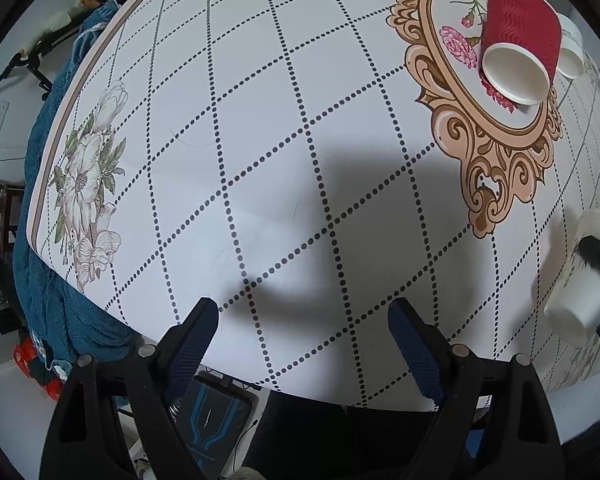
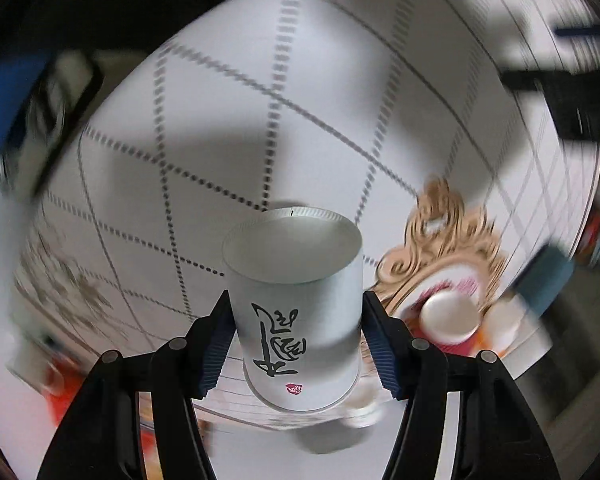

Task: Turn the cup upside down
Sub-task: 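Rotate the white paper cup with the right gripper so its open rim faces down, then lower the inverted cup onto the tablecloth beside the mirror tray and open the right gripper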

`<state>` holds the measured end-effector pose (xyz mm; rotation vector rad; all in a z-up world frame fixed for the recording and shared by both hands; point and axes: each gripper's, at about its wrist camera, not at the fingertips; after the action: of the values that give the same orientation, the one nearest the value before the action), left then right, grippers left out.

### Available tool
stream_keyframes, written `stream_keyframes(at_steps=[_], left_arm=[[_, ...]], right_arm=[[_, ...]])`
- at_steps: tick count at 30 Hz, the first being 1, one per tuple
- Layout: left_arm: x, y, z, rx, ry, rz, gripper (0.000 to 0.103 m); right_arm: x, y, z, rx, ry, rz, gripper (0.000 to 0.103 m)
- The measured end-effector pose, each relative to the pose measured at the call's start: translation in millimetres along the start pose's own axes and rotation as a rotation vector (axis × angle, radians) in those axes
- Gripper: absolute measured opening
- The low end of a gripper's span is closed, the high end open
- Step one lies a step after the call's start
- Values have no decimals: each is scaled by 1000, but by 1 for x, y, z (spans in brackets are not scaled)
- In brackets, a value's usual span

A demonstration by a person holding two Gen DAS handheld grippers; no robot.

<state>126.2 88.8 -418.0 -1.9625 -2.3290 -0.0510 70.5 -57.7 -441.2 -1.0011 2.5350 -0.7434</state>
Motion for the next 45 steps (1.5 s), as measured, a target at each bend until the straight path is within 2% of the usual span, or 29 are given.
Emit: stream_keyframes(at_steps=[9, 18, 23, 26, 40, 45], left_arm=[[-5, 9, -15, -18, 5, 37, 87], [-24, 12, -16, -23, 7, 65, 87], [-32, 9, -16, -26, 7, 74, 87], [-39, 6, -19, -30, 5, 79, 87], [-59, -1, -21, -22, 1, 94, 87], [-64, -2, -19, -20, 0, 99, 87]], right_arm=[[-56, -22, 17, -39, 306, 494, 64], [-78, -64, 49, -59, 689, 993, 64], [-89, -87, 75, -54, 891, 1218, 64], [-88, -96, 86, -58, 965, 1305, 64], [-89, -138, 134, -65, 1204, 1598, 65], [-72, -164, 152, -65, 1269, 1666, 66]])
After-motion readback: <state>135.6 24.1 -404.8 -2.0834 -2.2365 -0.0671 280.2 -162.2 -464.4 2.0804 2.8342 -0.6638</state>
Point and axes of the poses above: each gripper's, at about its wrist camera, not at the fingertips, and z roughly the way its jaws point, x to its left, y to its top, and after that the axes turned 3 degrees about y, right-handed
